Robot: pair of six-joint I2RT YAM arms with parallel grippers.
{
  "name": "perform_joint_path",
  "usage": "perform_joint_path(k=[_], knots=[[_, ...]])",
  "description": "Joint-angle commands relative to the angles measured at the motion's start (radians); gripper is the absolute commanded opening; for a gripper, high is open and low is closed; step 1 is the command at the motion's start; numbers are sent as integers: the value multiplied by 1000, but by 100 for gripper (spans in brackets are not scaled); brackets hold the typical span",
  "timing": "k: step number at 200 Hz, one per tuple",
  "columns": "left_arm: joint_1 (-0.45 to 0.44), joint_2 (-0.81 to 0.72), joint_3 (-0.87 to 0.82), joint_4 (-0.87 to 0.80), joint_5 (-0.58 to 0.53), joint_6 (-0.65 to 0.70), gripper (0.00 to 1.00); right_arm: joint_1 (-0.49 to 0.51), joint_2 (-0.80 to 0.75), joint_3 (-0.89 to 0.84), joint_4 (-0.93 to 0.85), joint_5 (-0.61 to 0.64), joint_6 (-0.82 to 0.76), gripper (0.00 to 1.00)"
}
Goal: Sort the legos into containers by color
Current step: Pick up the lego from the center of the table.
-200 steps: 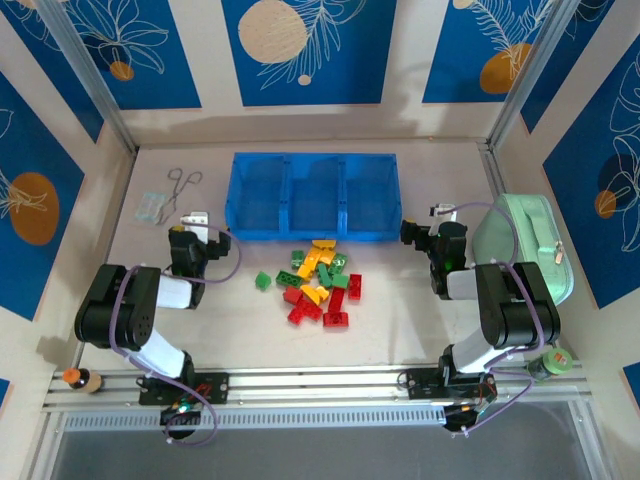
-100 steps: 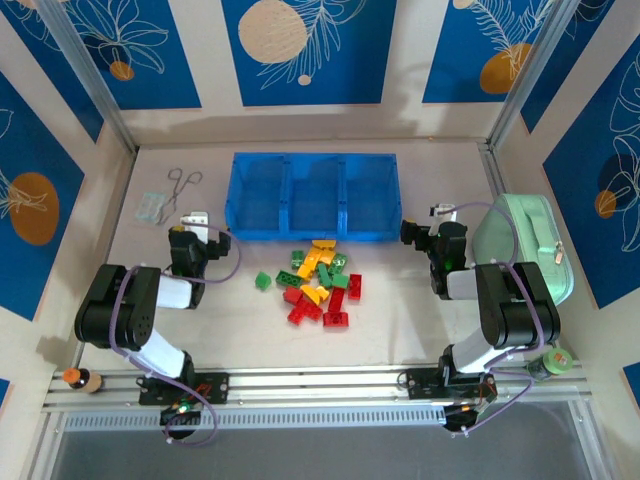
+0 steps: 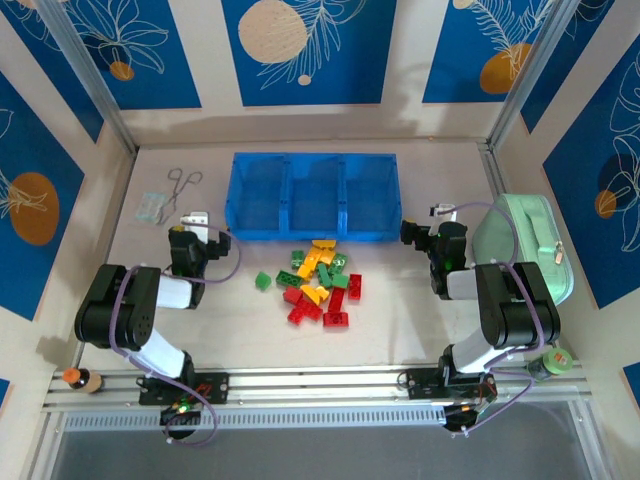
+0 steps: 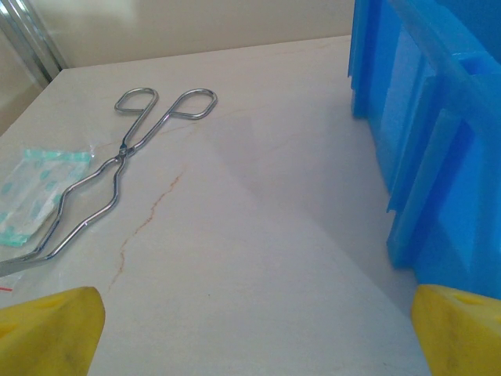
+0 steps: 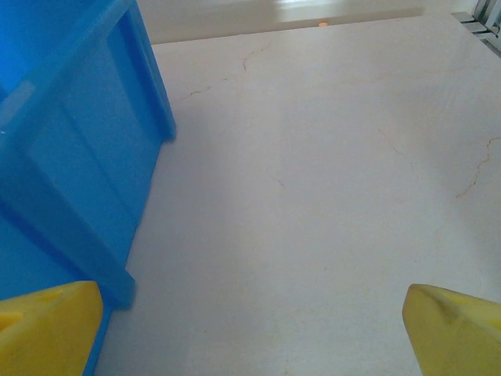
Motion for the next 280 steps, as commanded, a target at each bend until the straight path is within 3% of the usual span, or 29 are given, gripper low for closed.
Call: perform_joint_path(k=[1,42,52,77,100,107,113,122,128,131,140,146,166,207,255,280], knots=[[4,-13,2,2,16,-5,100,-3,-15,3,10,-17,4,99],[4,-15,1,3,11,-2,100,-2,-15,4,10,-16,4,99],[-25,-48,1,-6,-82,7,100,2,-25,4,12,-9,3,99],[-134,-233,110,-310,-303,71,100,51,-193,109,-298,-32,-67,99],[-157,-343,255,-593,-355,-5,100,144,-353,211,-475,-15,-134,99],[-159,-372,304,-700,-336,-45,100,177,-391,255,-533,28,-118,99],[-162,-393,338,-780,-320,-89,100,191,-420,313,-685,63,-35,99],[-164,-422,377,-877,-274,-150,100,184,-447,404,-973,88,192,99],[-167,-440,393,-922,-233,-175,100,166,-450,428,-1053,117,350,99],[-169,-448,399,-945,-215,-192,100,146,-451,438,-1077,70,383,99],[-179,-472,415,-1008,-169,-236,100,92,-450,442,-1075,-164,376,99],[-186,-486,422,-1044,-141,-261,100,93,-447,454,-1099,-211,390,99],[-224,-522,420,-1128,-55,-319,100,179,-444,502,-1203,-124,376,99],[-312,-544,417,-1296,-5,-398,97,338,-431,553,-1349,-22,361,99],[-372,-567,304,-1301,115,-476,87,465,-419,528,-1422,10,399,91],[-405,-547,259,-1289,119,-485,84,517,-411,506,-1432,42,427,88]])
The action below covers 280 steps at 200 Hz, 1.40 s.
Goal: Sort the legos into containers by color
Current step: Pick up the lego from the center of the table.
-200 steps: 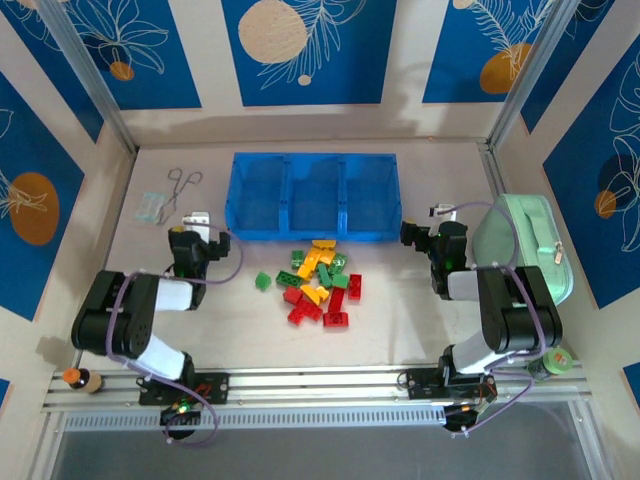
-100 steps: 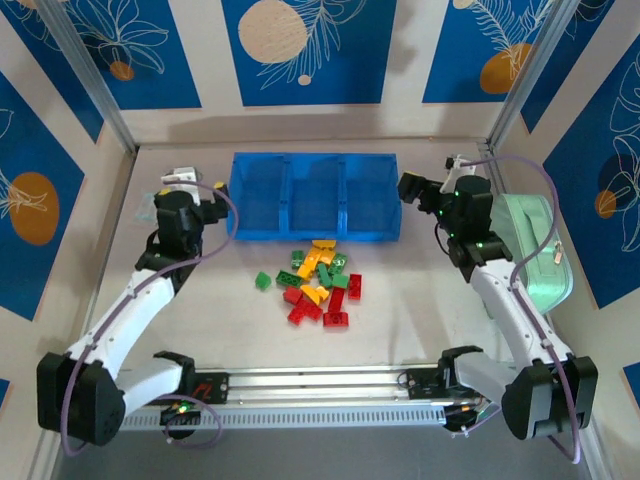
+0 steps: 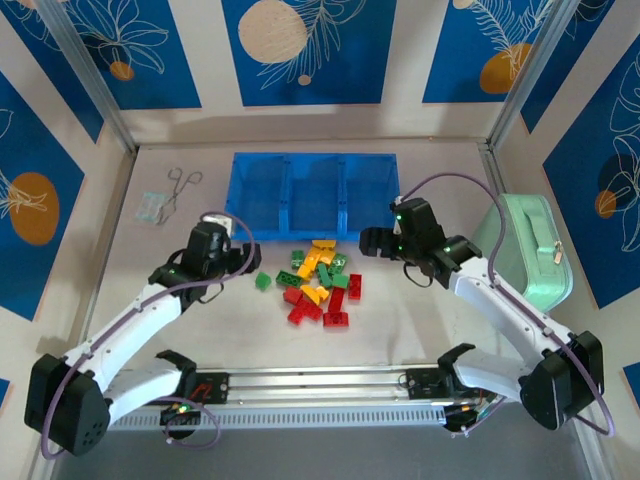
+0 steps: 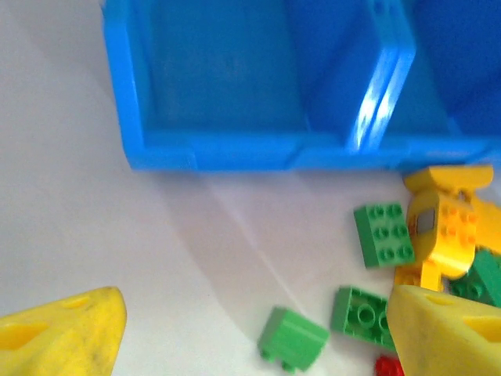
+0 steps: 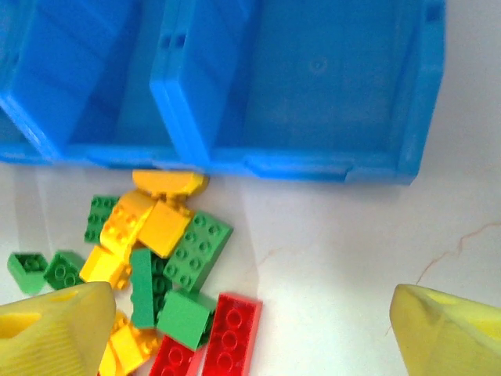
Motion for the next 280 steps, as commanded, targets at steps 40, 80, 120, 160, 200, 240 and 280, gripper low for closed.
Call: perform_joint_path(k=[40,80,120,160,200,240,280], knots=[[-37,115,-67,25,108,-63,82,90,12,-34,-43,53,82,86],[-37,184,-89,109,148,-79,80,110,19,-34,-48,59,93,85],[-37,230,-83,128,158,-70,78,115,30,-55,-29,39,98,85],[-40,278,-73,128,153,-73,75,120,67,-45,-18,22,85,85],[-53,295,-74,136,147,-77,74,121,94,-31,-16,23,74,85],[-65,312,-67,129,125,-73,72,123,85,-44,-9,20,84,85],[-73,329,-60,118,116,-64,69,125,48,-87,12,20,99,85]])
